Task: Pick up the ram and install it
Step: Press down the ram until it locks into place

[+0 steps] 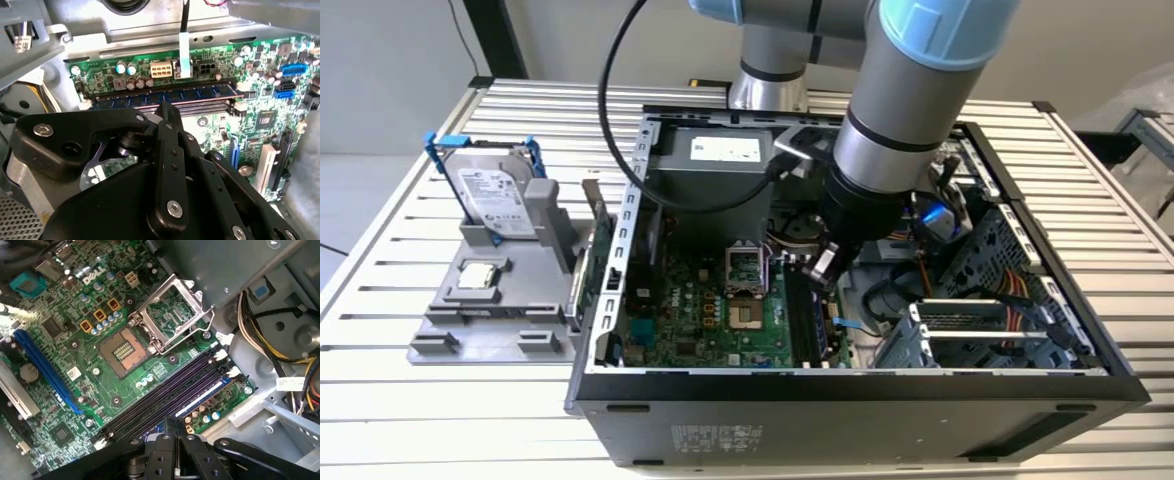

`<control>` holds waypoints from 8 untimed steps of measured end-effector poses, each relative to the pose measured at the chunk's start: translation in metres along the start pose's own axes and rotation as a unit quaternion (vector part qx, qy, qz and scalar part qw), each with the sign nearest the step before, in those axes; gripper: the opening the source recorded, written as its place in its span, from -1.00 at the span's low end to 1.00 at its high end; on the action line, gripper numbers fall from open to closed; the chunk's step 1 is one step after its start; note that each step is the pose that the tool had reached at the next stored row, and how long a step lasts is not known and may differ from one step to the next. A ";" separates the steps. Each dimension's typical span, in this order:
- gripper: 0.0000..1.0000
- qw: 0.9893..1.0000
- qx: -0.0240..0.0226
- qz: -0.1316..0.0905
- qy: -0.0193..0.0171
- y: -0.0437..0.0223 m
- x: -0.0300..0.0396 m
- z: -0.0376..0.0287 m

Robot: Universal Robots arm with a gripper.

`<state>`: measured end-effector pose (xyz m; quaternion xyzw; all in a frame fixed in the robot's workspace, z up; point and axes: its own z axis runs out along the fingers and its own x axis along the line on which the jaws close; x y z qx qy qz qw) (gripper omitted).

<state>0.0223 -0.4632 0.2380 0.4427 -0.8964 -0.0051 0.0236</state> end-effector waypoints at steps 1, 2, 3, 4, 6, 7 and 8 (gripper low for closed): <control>-1.00 1.000 0.000 -0.006 0.000 0.0001 -0.0001 0.0000; -1.00 1.000 0.000 -0.012 0.000 0.0002 -0.0002 0.0001; -1.00 1.000 0.001 -0.018 0.001 0.0003 -0.0003 0.0001; -1.00 1.000 0.001 -0.024 0.001 0.0003 -0.0004 0.0002; -1.00 0.999 0.001 -0.038 0.001 0.0004 -0.0006 0.0002; -1.00 0.999 0.002 -0.044 0.001 0.0005 -0.0006 0.0003; -1.00 0.999 0.002 -0.051 0.002 0.0006 -0.0007 0.0003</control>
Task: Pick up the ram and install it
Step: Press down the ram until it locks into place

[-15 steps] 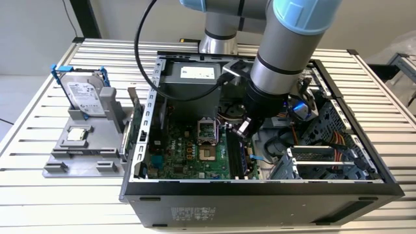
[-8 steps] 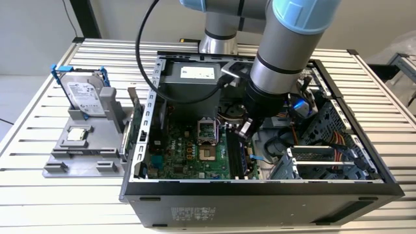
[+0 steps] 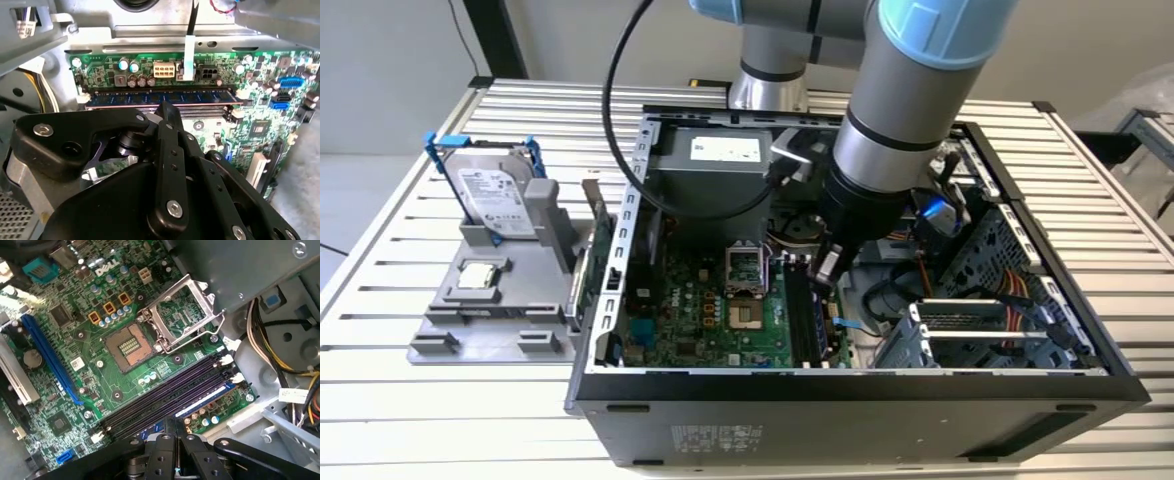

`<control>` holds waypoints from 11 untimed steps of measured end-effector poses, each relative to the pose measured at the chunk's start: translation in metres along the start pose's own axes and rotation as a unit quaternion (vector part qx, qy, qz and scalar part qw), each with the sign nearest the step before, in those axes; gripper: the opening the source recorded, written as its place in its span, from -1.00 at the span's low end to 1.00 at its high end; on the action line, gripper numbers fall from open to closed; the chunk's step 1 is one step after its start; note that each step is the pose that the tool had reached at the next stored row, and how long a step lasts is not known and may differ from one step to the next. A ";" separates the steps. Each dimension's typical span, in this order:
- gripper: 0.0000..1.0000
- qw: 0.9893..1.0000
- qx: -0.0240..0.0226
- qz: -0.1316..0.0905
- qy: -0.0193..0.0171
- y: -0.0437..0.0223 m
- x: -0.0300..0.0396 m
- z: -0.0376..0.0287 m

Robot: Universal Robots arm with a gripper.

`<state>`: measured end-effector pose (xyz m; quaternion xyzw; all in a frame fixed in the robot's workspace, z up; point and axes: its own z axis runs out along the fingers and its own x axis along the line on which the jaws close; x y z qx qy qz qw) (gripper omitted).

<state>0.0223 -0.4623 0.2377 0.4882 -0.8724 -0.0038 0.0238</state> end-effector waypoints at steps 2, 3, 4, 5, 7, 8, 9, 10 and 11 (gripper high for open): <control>-1.00 1.000 0.001 -0.015 0.000 0.0001 -0.0001 0.0000; -1.00 1.000 0.001 -0.022 0.001 0.0001 -0.0001 0.0000; -1.00 1.000 0.001 -0.030 0.001 0.0001 -0.0002 0.0001; -1.00 0.999 0.001 -0.038 0.001 0.0001 -0.0002 0.0001; -1.00 0.999 0.002 -0.053 0.002 0.0002 -0.0003 0.0001; -1.00 0.998 0.002 -0.060 0.002 0.0002 -0.0004 0.0002; -1.00 0.998 0.003 -0.068 0.002 0.0002 -0.0004 0.0002; -1.00 0.997 0.003 -0.076 0.002 0.0003 -0.0005 0.0002; -1.00 0.997 0.003 -0.083 0.002 0.0003 -0.0005 0.0002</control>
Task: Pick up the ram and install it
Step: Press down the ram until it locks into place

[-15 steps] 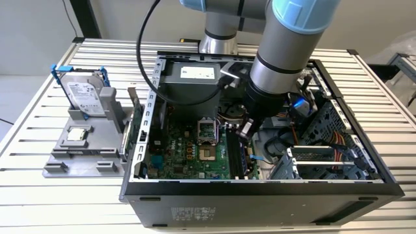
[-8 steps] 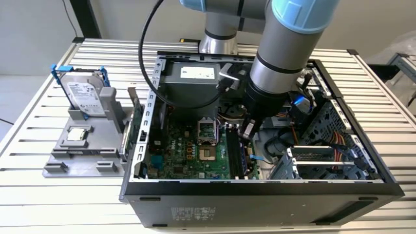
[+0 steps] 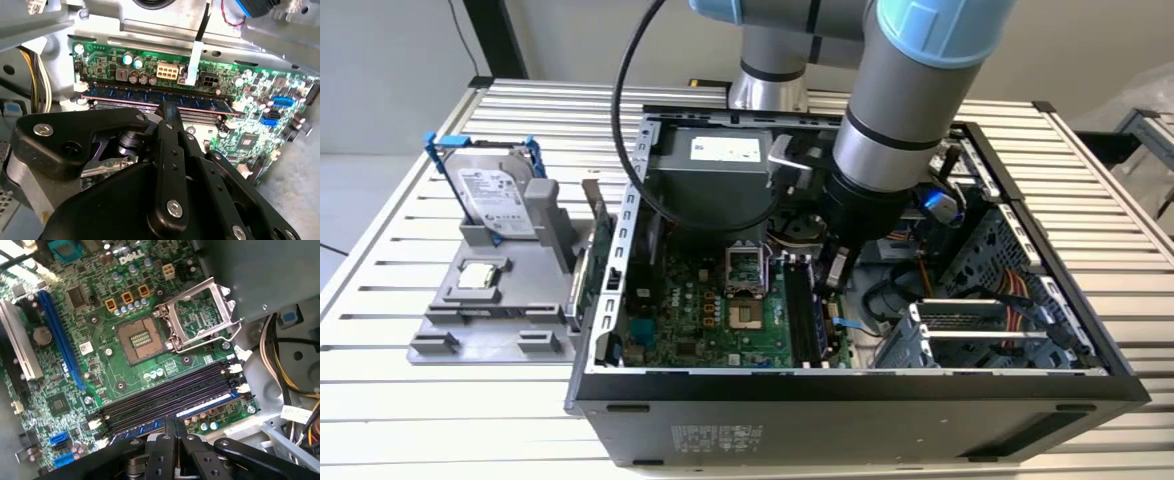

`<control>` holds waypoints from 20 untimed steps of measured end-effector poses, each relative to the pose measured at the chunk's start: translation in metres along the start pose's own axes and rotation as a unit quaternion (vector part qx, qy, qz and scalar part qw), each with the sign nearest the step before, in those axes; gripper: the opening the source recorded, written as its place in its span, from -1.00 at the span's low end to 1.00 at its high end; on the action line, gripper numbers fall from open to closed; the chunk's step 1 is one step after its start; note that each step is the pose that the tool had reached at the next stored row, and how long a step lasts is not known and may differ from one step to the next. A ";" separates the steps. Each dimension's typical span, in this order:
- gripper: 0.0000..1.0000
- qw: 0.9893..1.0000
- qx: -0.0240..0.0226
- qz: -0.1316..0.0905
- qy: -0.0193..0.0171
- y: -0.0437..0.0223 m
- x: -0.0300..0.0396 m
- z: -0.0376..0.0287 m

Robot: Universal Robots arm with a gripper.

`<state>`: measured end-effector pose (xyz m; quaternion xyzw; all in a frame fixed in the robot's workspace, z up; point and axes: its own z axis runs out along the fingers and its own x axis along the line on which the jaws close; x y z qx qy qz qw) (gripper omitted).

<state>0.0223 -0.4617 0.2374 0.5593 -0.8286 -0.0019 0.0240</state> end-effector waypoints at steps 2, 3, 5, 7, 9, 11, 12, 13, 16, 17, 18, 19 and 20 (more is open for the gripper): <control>-1.00 1.000 0.001 -0.015 0.000 0.0001 -0.0001 0.0000; -1.00 1.000 0.001 -0.023 0.001 0.0001 -0.0003 0.0000; -1.00 0.999 0.001 -0.038 0.001 0.0002 -0.0005 0.0000; -1.00 0.999 0.002 -0.053 0.002 0.0003 -0.0006 0.0000; -1.00 0.998 0.003 -0.068 0.002 0.0004 -0.0009 0.0000; -1.00 0.997 0.003 -0.083 0.003 0.0005 -0.0011 0.0000; -1.00 0.996 0.003 -0.090 0.003 0.0005 -0.0012 0.0000; -1.00 0.995 0.004 -0.097 0.003 0.0005 -0.0013 0.0000; -1.00 0.993 0.004 -0.117 0.004 0.0006 -0.0014 0.0000; -1.00 0.993 0.005 -0.122 0.004 0.0006 -0.0015 0.0000; -1.00 0.992 0.005 -0.126 0.004 0.0006 -0.0015 0.0000; -1.00 0.992 0.005 -0.130 0.004 0.0006 -0.0015 0.0000; -1.00 0.991 0.005 -0.133 0.004 0.0007 -0.0015 0.0000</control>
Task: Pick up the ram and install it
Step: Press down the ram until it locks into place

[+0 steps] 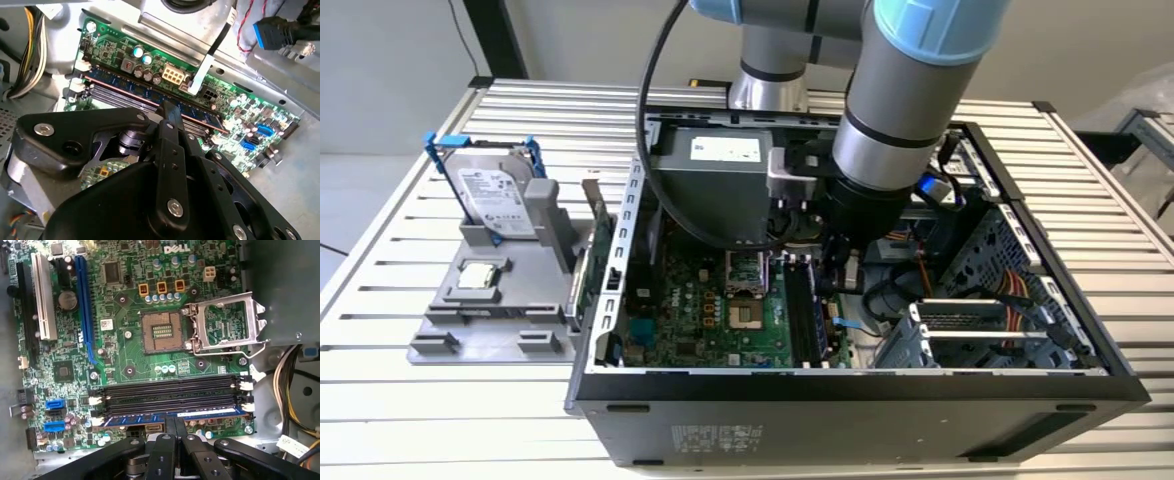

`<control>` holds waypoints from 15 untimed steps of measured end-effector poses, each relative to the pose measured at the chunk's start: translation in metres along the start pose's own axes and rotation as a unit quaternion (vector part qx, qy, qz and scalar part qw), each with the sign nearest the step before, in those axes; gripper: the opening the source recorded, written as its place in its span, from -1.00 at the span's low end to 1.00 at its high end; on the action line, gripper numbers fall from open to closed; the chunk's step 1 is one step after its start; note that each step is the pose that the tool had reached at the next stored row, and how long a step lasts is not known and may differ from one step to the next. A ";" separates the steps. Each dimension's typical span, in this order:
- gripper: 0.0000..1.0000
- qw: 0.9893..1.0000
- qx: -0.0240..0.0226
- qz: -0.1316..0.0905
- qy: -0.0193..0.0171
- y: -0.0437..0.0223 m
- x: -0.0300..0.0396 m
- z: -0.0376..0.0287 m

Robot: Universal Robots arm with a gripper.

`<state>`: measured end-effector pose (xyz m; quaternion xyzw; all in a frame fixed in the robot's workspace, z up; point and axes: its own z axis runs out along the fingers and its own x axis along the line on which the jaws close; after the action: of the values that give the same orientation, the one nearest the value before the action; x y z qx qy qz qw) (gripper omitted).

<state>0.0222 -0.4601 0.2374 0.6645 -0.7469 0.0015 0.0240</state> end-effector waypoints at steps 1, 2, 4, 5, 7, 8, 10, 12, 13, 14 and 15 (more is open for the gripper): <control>-1.00 1.000 0.000 -0.002 0.000 0.0001 0.0000 0.0000; -1.00 1.000 0.000 -0.004 0.000 0.0004 0.0000 0.0000; -1.00 1.000 0.001 -0.010 0.000 0.0007 0.0000 0.0001; -1.00 1.000 0.001 -0.014 0.000 0.0008 -0.0001 0.0001; -1.00 1.000 0.002 -0.019 0.001 0.0008 0.0000 0.0001; -1.00 1.000 0.002 -0.023 0.001 0.0010 0.0000 0.0001; -1.00 1.000 0.002 -0.031 0.001 0.0013 -0.0001 0.0002; -1.00 0.999 0.002 -0.036 0.001 0.0016 -0.0001 0.0002; -1.00 0.999 0.002 -0.036 0.001 0.0016 -0.0001 0.0001; -1.00 0.999 0.002 -0.036 0.001 0.0016 -0.0001 0.0002; -1.00 0.999 0.002 -0.037 0.001 0.0016 -0.0001 0.0002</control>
<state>0.0206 -0.4598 0.2373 0.6914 -0.7221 0.0030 0.0232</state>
